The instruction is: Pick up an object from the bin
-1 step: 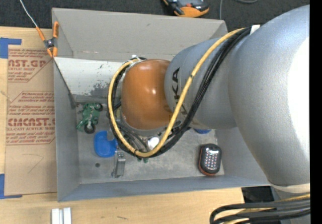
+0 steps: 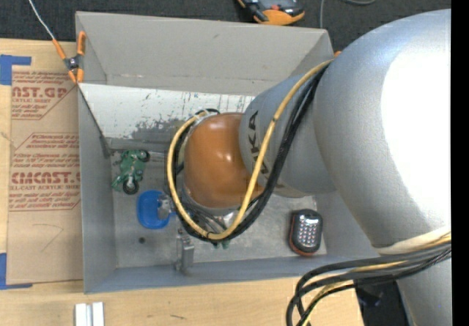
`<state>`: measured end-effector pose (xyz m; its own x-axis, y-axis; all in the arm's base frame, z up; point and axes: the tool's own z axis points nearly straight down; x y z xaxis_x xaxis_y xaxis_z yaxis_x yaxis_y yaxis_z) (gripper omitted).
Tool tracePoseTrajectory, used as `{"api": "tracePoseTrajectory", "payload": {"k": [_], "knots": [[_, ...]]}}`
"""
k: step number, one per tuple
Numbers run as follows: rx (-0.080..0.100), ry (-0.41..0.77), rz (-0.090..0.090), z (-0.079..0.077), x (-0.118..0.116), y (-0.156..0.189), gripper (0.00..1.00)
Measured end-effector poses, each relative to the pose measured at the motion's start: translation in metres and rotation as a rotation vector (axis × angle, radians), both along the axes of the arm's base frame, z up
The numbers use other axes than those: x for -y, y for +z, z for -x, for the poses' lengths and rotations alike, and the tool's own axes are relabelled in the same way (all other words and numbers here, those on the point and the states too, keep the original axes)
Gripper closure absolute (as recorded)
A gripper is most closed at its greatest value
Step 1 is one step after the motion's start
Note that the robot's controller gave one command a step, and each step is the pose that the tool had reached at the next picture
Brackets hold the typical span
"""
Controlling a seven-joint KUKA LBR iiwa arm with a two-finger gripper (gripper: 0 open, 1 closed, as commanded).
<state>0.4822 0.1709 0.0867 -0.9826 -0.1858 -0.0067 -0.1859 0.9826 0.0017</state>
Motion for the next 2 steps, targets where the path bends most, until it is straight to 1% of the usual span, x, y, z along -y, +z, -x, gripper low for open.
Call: {"api": "tracePoseTrajectory", "payload": {"k": [1,2], "knots": [[0.005,0.144,0.0,-0.01,-0.004,0.048,0.0],[0.008,0.174,-0.002,-0.06,-0.017,0.008,0.0]]}}
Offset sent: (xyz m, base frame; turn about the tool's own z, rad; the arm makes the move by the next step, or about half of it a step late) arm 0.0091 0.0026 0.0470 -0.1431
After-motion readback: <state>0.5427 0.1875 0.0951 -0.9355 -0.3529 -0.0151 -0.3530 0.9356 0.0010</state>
